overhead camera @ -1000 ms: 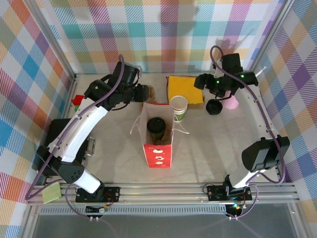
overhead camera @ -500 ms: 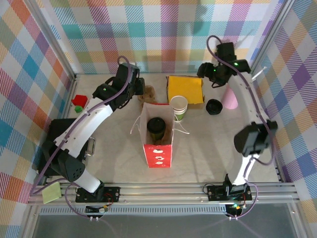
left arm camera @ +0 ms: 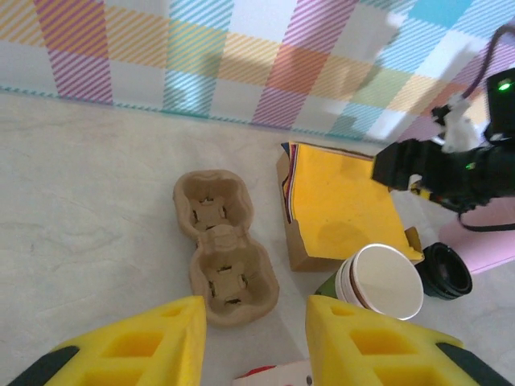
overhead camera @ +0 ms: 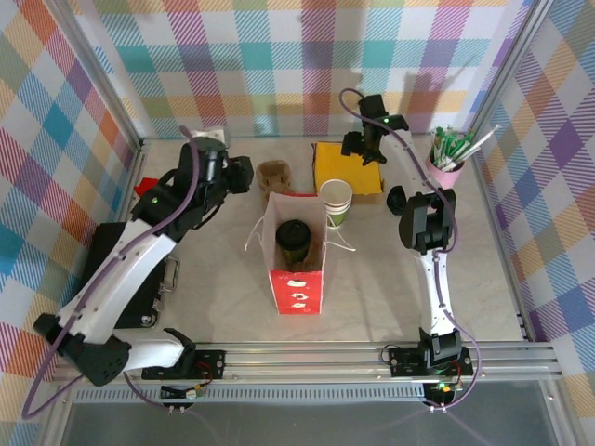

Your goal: Pack the takeout coffee

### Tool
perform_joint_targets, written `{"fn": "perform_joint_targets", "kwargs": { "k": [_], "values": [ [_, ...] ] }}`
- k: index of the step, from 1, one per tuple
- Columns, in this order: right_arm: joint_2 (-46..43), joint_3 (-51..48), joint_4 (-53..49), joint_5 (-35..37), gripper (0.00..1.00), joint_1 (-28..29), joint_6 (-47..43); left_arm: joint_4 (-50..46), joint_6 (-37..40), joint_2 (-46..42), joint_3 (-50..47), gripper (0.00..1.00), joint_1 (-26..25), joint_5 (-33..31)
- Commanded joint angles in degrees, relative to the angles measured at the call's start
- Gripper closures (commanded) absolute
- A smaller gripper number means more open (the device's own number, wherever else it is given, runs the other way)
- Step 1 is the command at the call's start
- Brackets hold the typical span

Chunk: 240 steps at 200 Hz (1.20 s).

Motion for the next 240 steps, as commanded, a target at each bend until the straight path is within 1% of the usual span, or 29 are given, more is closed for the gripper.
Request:
{"fn": "perform_joint_targets", "kwargs": {
  "k": [1,36,66,105,125,147,198,229,240],
  "values": [
    [2.20,1.94,2.31,2.64,0.17,1.23,-2.46,-1.53,-0.87,-2.85,-1.98,0.63,-0.31,-1.34],
    [5.78,2.31,4.20,3.53,0.16,1.75,-3.68,-3.90,-0.33,-5.88,-2.25,0.63,-0.40,-2.63],
    [8.48,2.84,3.17,4.12,0.17,1.87,-3.33,-4.41,-0.21,-7.62,-3.16,0.63,-0.40,-2.83],
    [10.60,2.79,2.21,4.48,0.22,1.87,-2.86,-5.12,-0.28,-8.33,-3.71,0.63,-0.48,-2.75],
    [10.83,2.21,2.60,4.43,0.27,1.89,-2.70,-5.22,-0.36,-8.90,-3.98,0.63,-0.49,-2.53],
    [10.25,1.48,3.71,3.97,0.35,1.92,-2.85,-5.73,-0.19,-9.34,-3.98,0.63,-0.51,-2.49],
    [6.76,-0.28,7.13,3.34,0.60,1.89,-3.66,-6.54,0.18,-11.02,-4.41,0.63,-0.57,-3.10],
    [5.48,0.42,7.37,3.34,0.62,1.86,-3.96,-6.93,0.22,-11.61,-4.49,0.63,-0.55,-3.18],
    [4.76,0.42,7.53,3.30,0.64,1.89,-4.06,-7.05,0.25,-11.79,-4.52,0.63,-0.51,-3.19]
  ]
}}
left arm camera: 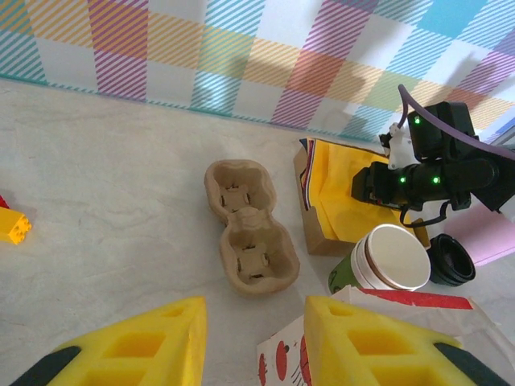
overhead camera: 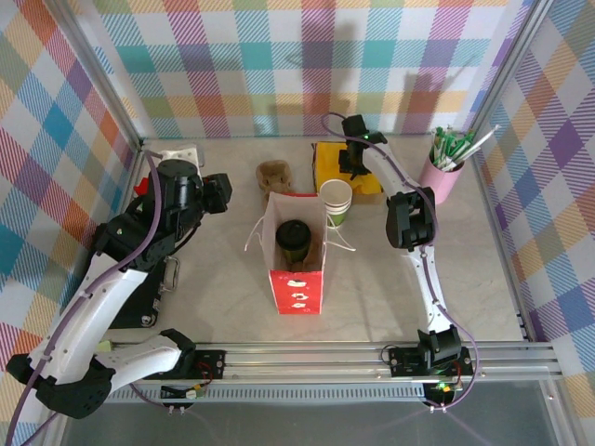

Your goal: Pack the takeout coffee

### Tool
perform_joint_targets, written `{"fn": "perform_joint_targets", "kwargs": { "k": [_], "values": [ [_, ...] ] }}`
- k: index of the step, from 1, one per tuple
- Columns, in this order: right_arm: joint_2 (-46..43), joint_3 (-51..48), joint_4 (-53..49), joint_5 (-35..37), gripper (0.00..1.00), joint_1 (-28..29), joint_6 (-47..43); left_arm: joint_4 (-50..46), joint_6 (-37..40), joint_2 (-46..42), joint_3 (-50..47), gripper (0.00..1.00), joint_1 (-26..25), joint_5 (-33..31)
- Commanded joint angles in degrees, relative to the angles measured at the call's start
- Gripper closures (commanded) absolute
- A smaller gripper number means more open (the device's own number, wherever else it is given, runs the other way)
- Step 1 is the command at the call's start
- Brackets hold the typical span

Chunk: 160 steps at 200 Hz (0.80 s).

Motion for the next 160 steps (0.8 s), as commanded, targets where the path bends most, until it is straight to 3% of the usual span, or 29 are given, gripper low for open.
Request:
{"fn": "perform_joint_targets", "kwargs": {
  "k": [1,60,104,128,160],
  "values": [
    [-5.04,-0.11,1.29,-0.49,0.64,-0.10,-0.98,-1.16,0.60,-1.02,-0.45,0.63,-0.30,-1.27],
    [-9.26,-0.19,2.15,-0.45,0.89,-0.07,-1.79,-1.34,0.58,-2.70,-1.26,0.63,-0.33,-1.05],
    [-14.67,2.46,0.06,-2.39,1.00,-0.10,-1.80,-1.04,1.08,-3.03,-1.70,0.63,-0.33,-1.05],
    [-19.83,4.88,-4.36,-7.75,1.00,0.15,0.48,-0.30,1.04,-1.87,-1.54,0.63,-0.25,1.03],
    [-31.15,0.68,-6.73,-23.18,1.00,0.44,8.53,0.86,1.06,-0.09,-2.44,0.62,-0.33,4.49]
  ]
}}
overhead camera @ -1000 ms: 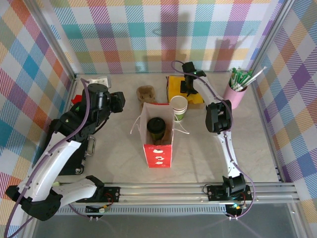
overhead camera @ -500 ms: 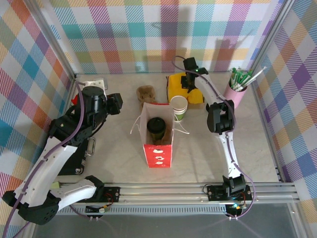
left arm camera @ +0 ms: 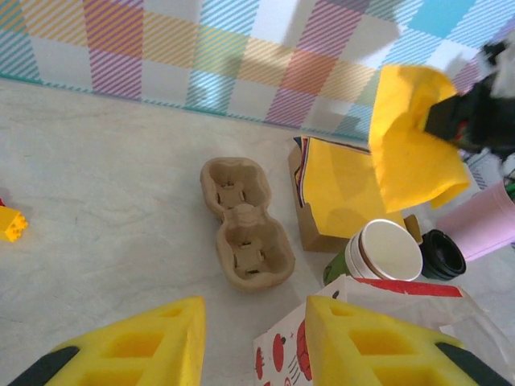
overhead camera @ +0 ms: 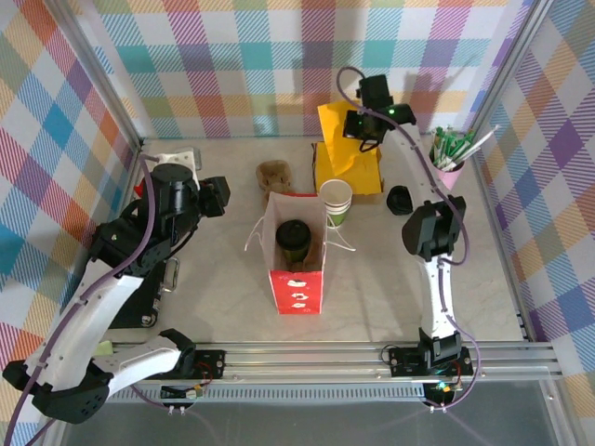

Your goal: Pack the takeout coffee

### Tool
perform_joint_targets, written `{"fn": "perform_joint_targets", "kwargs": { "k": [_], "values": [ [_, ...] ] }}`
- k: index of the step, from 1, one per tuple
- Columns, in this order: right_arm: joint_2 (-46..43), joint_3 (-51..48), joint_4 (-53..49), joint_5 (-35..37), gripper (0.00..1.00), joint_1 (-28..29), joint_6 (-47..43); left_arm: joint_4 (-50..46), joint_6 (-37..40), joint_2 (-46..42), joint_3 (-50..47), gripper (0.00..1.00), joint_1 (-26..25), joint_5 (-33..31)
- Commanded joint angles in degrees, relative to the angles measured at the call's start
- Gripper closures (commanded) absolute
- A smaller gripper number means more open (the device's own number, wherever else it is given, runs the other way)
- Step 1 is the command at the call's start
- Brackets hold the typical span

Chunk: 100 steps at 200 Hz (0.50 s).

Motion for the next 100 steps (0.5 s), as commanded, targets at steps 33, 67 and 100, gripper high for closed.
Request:
{"fn": "perform_joint_targets", "kwargs": {
  "k": [33,67,100],
  "values": [
    [-23.37,-14.35,5.65,-31.73,1.00,1.90,19.28,4.22,-0.20,2.77,-3.47,0.59,-0.26,7.02],
    [-32.62,-26.04,14.90,-38.78,1.00,8.26,29.20,6.94,-1.97,5.47,-3.87,0.56,-0.26,14.52],
    [-39.96,-40.37,25.97,-38.11,1.00,15.57,37.11,11.03,-4.25,5.17,-7.16,0.53,-0.33,20.21]
  ]
}}
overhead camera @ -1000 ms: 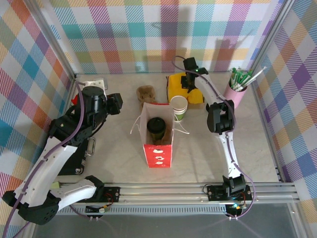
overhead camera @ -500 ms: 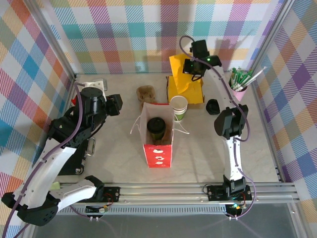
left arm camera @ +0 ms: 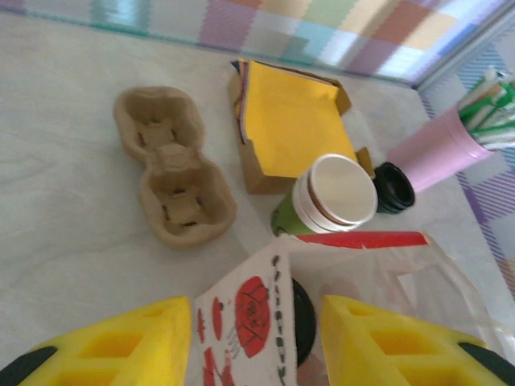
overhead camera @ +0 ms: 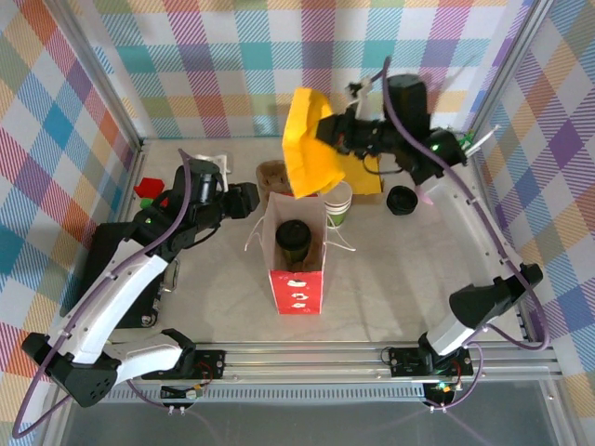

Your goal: Pack the takeout coffee

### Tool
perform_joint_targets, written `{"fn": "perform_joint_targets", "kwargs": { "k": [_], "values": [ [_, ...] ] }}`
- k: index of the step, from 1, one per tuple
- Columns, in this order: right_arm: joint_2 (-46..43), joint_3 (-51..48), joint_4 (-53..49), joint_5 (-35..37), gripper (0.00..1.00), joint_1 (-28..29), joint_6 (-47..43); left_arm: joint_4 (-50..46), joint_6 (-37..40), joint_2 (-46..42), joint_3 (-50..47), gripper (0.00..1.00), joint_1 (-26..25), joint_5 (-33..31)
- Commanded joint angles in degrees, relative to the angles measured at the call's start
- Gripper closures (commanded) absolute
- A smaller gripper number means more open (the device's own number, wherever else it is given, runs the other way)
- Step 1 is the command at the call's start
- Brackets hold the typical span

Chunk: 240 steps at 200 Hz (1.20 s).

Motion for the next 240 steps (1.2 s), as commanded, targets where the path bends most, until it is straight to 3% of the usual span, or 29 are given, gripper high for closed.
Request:
{"fn": "perform_joint_targets", "kwargs": {
  "k": [1,60,122,172,213,240],
  "values": [
    [-2.64,-8.39,9.21,-2.77,1.00,3.80,9.13,4.60,-2.47,-0.68,-2.27,0.53,-0.31,6.20],
    [-8.32,-25.98,9.93,7.38,1.00,8.97,8.82,5.49,-3.33,-1.82,-5.74,0.53,-0.31,6.95],
    [-7.34,-23.07,-9.56,27.26,0.98,15.81,2.44,5.28,-3.09,-1.78,-6.97,0.54,-0.31,6.37],
    [-2.67,-19.18,-18.90,37.42,0.98,20.89,2.29,4.72,-2.11,-1.56,-7.15,0.54,-0.40,5.74],
    [2.17,-15.31,-25.59,43.12,0.88,23.05,1.72,4.49,-1.51,-1.95,-7.41,0.54,-0.40,5.49],
    [3.43,-11.84,-27.50,44.88,0.65,24.12,0.32,4.18,-1.30,-2.52,-7.48,0.54,-0.40,5.18]
  ]
}}
